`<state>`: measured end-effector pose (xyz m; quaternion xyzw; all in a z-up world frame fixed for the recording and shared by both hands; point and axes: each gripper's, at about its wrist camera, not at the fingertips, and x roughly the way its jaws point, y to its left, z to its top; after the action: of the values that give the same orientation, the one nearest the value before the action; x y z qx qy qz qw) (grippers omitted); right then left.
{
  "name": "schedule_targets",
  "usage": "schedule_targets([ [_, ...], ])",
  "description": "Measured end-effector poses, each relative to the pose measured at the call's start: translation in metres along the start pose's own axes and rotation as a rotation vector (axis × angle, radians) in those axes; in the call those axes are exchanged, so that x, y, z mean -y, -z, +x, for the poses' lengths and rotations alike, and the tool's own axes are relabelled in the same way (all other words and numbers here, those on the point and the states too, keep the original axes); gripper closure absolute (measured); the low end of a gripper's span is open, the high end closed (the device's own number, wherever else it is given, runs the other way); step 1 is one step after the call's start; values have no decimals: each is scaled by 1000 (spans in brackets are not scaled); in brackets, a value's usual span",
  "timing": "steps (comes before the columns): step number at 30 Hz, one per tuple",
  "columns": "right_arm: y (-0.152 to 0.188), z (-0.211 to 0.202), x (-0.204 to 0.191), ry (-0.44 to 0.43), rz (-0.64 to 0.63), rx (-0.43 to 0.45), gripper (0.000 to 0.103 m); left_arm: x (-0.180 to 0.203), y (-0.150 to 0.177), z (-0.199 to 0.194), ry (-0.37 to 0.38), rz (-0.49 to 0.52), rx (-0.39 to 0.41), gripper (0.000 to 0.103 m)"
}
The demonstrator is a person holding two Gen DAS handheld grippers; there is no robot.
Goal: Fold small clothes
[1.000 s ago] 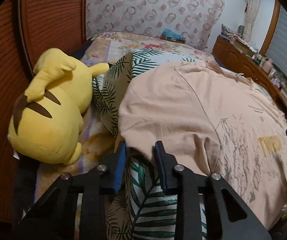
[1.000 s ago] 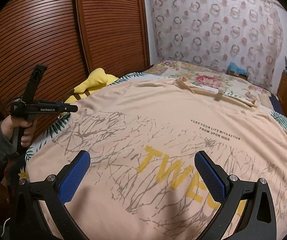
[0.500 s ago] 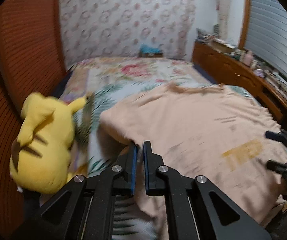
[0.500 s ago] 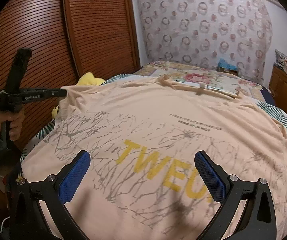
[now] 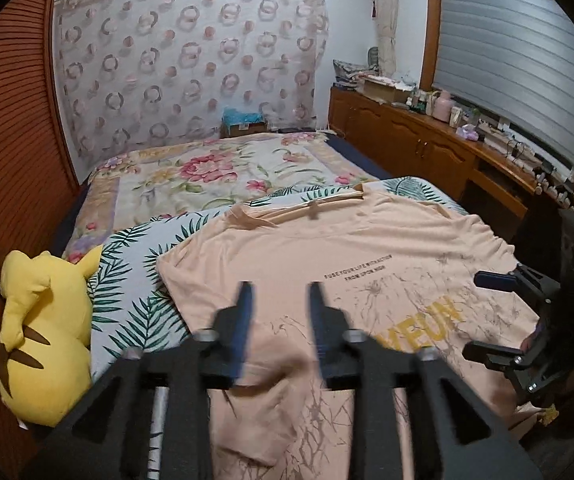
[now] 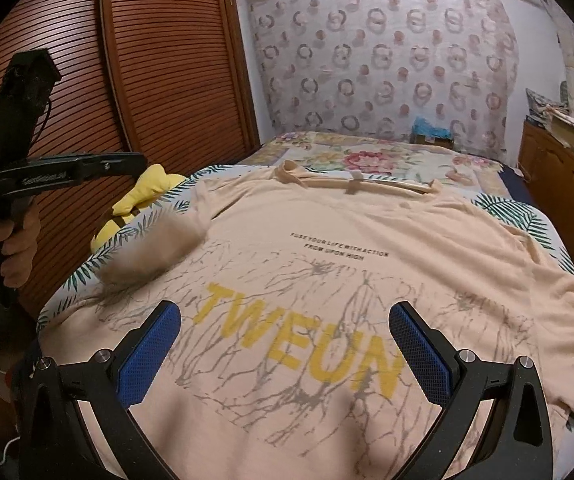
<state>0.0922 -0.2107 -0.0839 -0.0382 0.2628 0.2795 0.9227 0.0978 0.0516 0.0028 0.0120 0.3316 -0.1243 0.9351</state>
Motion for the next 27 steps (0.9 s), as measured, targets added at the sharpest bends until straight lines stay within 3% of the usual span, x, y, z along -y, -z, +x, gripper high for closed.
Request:
schedule_targets([
  [4,-1,1,-6,2,4,0,0,-7,12,-8,-9,-26,6,57],
  [6,-3,1,-3,-2,4,1,0,-10,19,-13,-15,-44,14,35],
  [8,-2,2,-8,-6,-11,3,0,-17,31,-20,-29,-67,30,23],
  [13,-14,9,-14,-40,-59,2,5,-34,58,-31,-70,-127,44,22],
  [15,-22,13,-21,-65,-82,-1,11,-41,70,-40,-115,-155,68,22],
  [19,-32,23,-37,-146,-150,-18,32,-50,85,-50,-139,-187,87,22],
  [27,-54,67,-68,-282,-257,-87,54,-55,108,-61,-187,-199,103,22],
])
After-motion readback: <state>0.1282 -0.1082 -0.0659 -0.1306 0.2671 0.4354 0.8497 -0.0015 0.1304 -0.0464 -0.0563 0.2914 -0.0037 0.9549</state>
